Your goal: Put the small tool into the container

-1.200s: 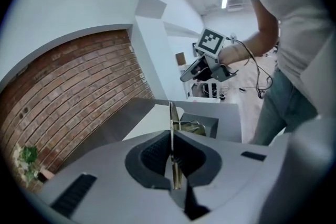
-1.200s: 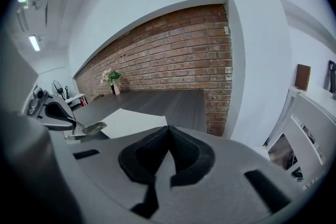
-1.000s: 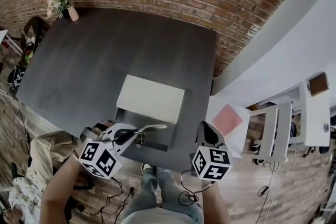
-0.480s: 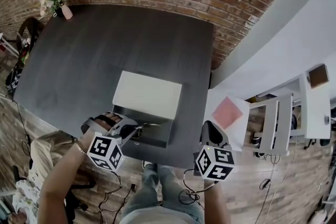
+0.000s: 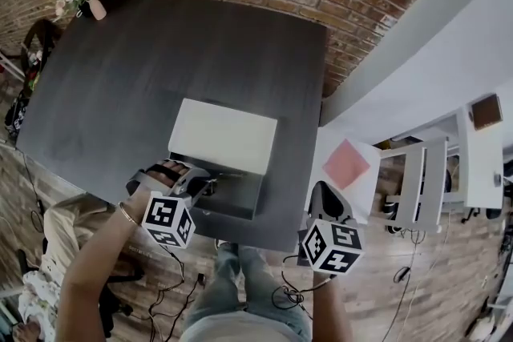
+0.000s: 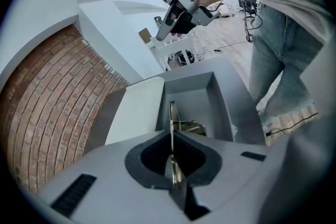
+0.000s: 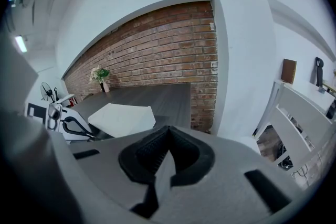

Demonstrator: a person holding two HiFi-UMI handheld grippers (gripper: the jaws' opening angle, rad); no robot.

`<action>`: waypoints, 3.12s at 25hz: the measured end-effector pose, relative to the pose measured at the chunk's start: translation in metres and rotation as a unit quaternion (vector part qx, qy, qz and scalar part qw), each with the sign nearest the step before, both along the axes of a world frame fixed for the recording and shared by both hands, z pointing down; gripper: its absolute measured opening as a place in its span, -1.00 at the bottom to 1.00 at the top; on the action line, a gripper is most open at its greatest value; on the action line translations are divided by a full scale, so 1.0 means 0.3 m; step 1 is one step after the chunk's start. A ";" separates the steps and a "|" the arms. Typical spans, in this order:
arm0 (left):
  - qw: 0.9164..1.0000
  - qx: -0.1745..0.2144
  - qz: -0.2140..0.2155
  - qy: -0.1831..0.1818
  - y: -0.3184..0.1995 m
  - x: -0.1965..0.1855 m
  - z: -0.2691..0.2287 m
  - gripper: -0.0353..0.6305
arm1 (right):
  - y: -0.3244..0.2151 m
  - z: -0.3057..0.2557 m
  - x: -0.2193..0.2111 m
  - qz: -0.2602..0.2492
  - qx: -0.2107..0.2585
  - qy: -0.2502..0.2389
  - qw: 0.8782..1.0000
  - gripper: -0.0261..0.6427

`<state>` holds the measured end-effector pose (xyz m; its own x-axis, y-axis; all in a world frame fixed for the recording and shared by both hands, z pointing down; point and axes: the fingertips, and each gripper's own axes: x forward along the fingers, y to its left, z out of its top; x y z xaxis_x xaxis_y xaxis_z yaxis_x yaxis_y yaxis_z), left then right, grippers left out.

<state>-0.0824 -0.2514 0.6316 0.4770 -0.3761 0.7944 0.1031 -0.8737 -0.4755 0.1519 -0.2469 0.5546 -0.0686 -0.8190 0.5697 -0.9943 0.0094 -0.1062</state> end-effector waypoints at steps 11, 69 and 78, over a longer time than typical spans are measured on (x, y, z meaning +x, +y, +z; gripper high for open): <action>1.000 0.006 -0.028 0.003 -0.045 -0.005 0.022 -0.88 | -0.010 0.015 -0.016 -0.011 -0.005 0.001 1.000 -0.91; 0.978 -0.191 -0.088 0.004 0.050 0.059 0.085 -0.56 | 0.011 0.071 0.057 0.005 -0.015 -0.018 1.000 -0.91; 0.970 -0.227 -0.087 0.002 0.069 0.064 0.100 -0.51 | -0.002 0.077 0.057 0.003 -0.016 -0.017 1.000 -0.91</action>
<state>-0.0632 -0.2308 0.6615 0.4411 -0.0627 0.8953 -0.0650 -0.9972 -0.0378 0.1690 -0.2476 0.5778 -0.0839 -0.8011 0.5927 -0.9901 -0.0003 -0.1406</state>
